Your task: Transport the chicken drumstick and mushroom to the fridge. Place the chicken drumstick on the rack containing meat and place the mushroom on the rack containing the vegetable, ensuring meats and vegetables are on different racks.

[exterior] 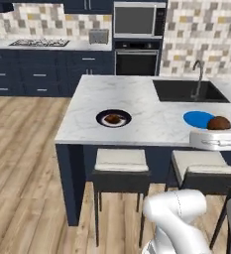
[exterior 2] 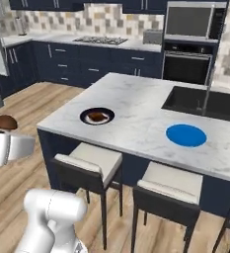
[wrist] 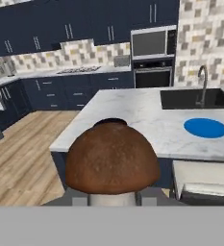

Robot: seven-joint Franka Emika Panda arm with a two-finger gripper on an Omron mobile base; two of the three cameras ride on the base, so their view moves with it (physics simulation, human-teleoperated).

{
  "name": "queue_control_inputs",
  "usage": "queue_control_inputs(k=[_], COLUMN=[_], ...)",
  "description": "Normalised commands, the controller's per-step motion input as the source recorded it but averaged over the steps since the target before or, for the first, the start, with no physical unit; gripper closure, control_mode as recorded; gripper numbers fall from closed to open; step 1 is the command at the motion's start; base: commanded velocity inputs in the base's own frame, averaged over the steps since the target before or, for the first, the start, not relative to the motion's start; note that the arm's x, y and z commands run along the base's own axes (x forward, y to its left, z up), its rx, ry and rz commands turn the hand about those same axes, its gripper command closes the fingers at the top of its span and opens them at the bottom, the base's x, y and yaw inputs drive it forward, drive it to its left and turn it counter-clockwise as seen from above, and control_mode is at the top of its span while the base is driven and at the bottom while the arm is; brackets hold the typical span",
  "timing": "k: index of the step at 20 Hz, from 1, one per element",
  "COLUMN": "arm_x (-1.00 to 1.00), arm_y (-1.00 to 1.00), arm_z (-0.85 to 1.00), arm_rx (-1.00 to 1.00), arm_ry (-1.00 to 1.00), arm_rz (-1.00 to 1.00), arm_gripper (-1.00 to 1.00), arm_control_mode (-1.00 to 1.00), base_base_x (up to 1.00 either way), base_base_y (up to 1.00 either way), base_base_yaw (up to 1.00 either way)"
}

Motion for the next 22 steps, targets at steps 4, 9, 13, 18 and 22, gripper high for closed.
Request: queue_control_inputs(k=[4,9,13,18,22], arm_x=[0.0,0.0,0.0,0.0,0.0], arm_y=[0.0,0.0,0.0,0.0,0.0], arm_z=[0.0,0.0,0.0,0.0,0.0], arm_rx=[0.0,0.0,0.0,0.0,0.0], arm_ry=[0.0,0.0,0.0,0.0,0.0], arm_rz=[0.0,0.0,0.0,0.0,0.0], arm_gripper=[1.0,1.0,1.0,1.0,1.0], arm_control_mode=[1.0,1.0,1.0,1.0,1.0], base_base_x=[0.0,0.71,1.0,1.0,1.0], base_base_y=[1.0,0.53,0.32,0.04,0.03], base_base_yaw=[0.61,0.65,0.67,0.48,0.31])
